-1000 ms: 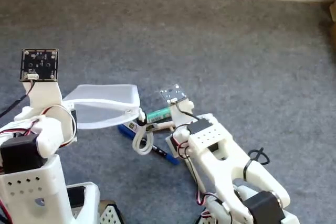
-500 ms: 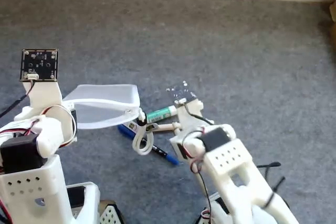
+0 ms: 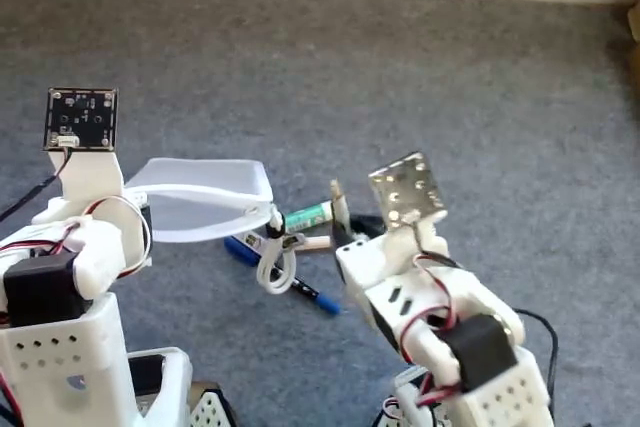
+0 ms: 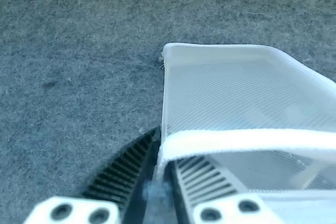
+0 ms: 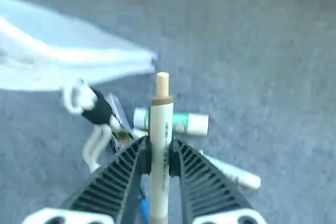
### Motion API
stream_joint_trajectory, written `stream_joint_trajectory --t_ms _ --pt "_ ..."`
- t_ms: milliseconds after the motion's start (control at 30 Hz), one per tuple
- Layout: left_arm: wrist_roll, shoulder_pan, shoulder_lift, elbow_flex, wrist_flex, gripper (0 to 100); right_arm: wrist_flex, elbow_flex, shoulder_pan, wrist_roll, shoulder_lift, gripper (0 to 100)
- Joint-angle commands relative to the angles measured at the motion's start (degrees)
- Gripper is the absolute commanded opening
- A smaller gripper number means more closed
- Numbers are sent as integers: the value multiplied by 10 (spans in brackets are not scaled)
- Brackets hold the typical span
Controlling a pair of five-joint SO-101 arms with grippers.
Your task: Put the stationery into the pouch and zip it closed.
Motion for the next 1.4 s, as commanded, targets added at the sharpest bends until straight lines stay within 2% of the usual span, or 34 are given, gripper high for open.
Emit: stream_joint_trajectory --t_ms 0,67,167,333,633,800,1067,1367 --pt "11 14 8 -29 -1 7 -3 -88 -6 -10 -13 4" --pt "12 15 8 -30 -4 7 -6 -124 -7 -10 -13 4" --pt "13 27 10 -41 -1 7 -36 -171 -48 -9 -13 4" --pt "14 44 58 -86 4 7 -144 -196 -120 -6 -12 4" --pt "36 45 187 -173 34 7 -277 -196 -128 -6 -11 4" --pt "42 46 203 -182 34 7 -354 -196 -168 -5 18 4" --pt "43 46 204 -180 33 7 -489 -196 -173 -5 137 4" --pt "43 46 204 -179 33 7 -514 -196 -184 -10 220 4"
